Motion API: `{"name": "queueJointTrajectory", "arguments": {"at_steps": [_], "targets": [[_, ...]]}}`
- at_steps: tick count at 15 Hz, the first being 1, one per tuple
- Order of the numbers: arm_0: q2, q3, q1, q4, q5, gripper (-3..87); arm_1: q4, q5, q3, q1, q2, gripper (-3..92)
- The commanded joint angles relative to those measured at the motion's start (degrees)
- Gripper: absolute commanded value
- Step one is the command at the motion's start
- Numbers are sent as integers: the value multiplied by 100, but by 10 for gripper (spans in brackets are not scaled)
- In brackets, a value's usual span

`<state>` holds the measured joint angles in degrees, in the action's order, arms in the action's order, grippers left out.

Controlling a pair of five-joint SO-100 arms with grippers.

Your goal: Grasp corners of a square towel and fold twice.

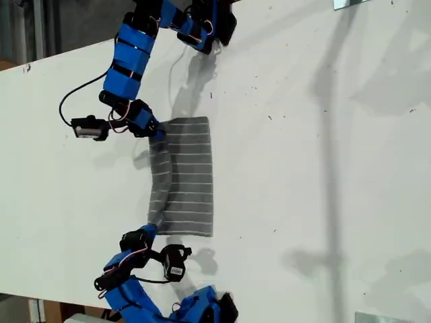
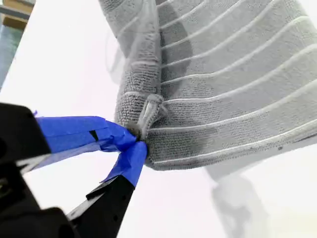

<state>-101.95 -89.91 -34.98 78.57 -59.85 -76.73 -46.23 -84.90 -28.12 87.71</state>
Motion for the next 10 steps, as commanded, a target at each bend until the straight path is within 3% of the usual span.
{"name": "queueJointTrajectory", "arguments": {"at_steps": [1, 5, 10], "targets": [[-422, -448, 334, -193, -114, -4, -105, 79, 26, 422, 545, -1], [-940, -659, 1195, 79, -422, -4, -835, 35, 237, 1107, 932, -1], [-976, -1028, 1723, 220, -694, -4, -870, -308, -229, 2065, 984, -1]]}}
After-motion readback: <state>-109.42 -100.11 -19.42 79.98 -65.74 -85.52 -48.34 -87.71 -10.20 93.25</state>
